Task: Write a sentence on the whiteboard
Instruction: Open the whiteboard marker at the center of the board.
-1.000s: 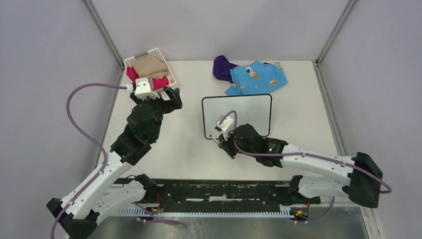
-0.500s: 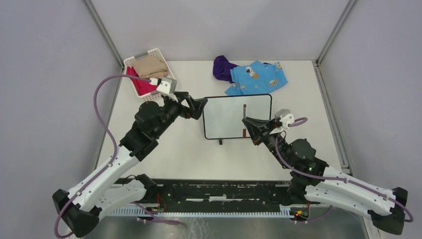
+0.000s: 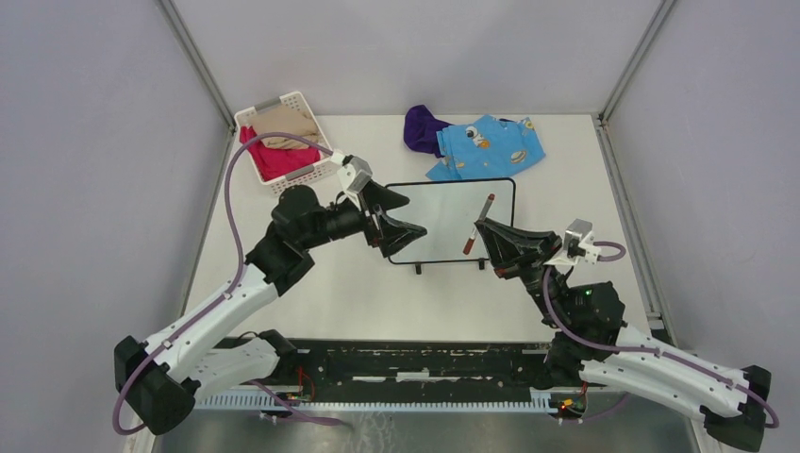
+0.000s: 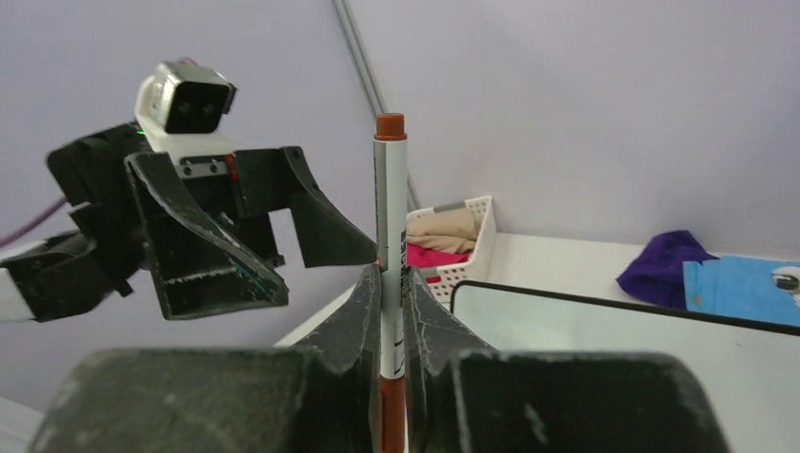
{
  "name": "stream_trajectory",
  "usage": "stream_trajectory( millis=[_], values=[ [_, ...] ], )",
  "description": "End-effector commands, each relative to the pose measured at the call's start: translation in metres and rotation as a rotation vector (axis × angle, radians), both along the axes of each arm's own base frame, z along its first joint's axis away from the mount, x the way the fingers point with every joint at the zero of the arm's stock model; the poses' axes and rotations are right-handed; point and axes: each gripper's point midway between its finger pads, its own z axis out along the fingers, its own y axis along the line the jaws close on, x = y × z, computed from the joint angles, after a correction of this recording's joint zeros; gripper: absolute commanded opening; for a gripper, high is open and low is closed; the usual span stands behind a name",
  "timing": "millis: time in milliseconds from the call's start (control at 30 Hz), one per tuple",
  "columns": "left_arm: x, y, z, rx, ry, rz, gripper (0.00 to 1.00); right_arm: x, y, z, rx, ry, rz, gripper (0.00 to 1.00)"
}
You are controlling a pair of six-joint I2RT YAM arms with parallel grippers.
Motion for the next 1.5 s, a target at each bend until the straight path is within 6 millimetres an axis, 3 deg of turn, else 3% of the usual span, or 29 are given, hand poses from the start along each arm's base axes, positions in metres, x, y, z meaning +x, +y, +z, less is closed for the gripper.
stream_trajectory(
  millis=[0,367,700,900,1133,1300,1467],
  values=[
    [-0.027,-0.014,0.013,-0.039,-0.037,-0.172,0.97,-0.017,0.003,0.038,0.163,-0.078,0.101,0.0],
    [-0.057,-0.028,0.009,-0.026,-0.028,-0.328,0.96,-0.03,0.033,0.067,0.284,-0.135,0.267,0.0],
    [-0.064,-0.028,0.011,-0.028,-0.042,-0.351,0.89,-0.036,0.053,0.075,0.306,-0.147,0.357,0.0],
    [-0.07,-0.029,0.012,-0.027,-0.05,-0.383,0.77,-0.036,0.054,0.075,0.32,-0.144,0.368,0.0],
    [-0.075,-0.03,0.013,-0.026,-0.058,-0.413,0.51,-0.037,0.058,0.074,0.321,-0.14,0.387,0.0],
    [-0.078,-0.03,0.014,-0.027,-0.06,-0.428,0.47,-0.038,0.062,0.071,0.311,-0.134,0.402,0.0],
    [-0.08,-0.03,0.014,-0.027,-0.064,-0.441,0.32,-0.039,0.065,0.069,0.305,-0.131,0.411,0.0]
  ],
)
